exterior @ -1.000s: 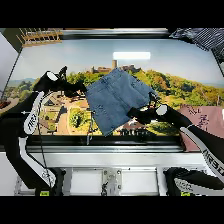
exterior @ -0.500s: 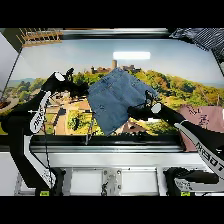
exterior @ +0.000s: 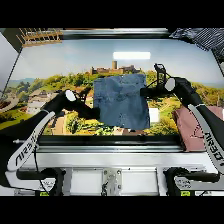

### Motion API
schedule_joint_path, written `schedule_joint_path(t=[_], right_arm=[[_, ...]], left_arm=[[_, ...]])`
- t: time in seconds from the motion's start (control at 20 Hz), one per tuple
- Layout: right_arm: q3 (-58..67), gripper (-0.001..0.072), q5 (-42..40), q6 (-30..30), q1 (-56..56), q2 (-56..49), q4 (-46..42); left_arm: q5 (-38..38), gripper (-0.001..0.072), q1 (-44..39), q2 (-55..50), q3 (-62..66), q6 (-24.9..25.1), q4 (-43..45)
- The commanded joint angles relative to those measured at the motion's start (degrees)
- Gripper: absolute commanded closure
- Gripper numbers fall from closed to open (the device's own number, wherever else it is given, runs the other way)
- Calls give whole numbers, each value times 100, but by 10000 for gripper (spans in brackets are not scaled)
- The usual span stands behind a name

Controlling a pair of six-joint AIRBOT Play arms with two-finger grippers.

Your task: Fold the clothes and pants, and hang the long-sleeved shirts on hangers.

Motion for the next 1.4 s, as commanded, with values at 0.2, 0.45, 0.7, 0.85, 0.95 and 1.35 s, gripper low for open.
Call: schedule_joint_path(t=[0.2, 0.45, 0.7, 0.85, 0.95, 1.35], right_arm=[[63, 185, 844, 2, -354, 966, -310], [-1180, 185, 800, 31, -387, 2249, -63], [-2269, 185, 815, 278, -398, 2892, 22], [-2990, 185, 815, 732, -466, 3268, 4], [-3458, 185, 809, 1311, -640, 3399, 11], [-4975, 184, -610, 2339, -811, 3392, 1368]], left_arm=[[520, 92, 39, 1784, -1257, -476, 15], [1467, 93, 656, 1856, -2398, -599, -680], [1510, 93, 514, 859, -1707, -48, -1502], [1379, 94, 516, 568, -1355, -50, -1530], [1250, 95, 498, 487, -1316, -50, -1552], [1147, 672, 46, 267, -1318, 111, -1397]])
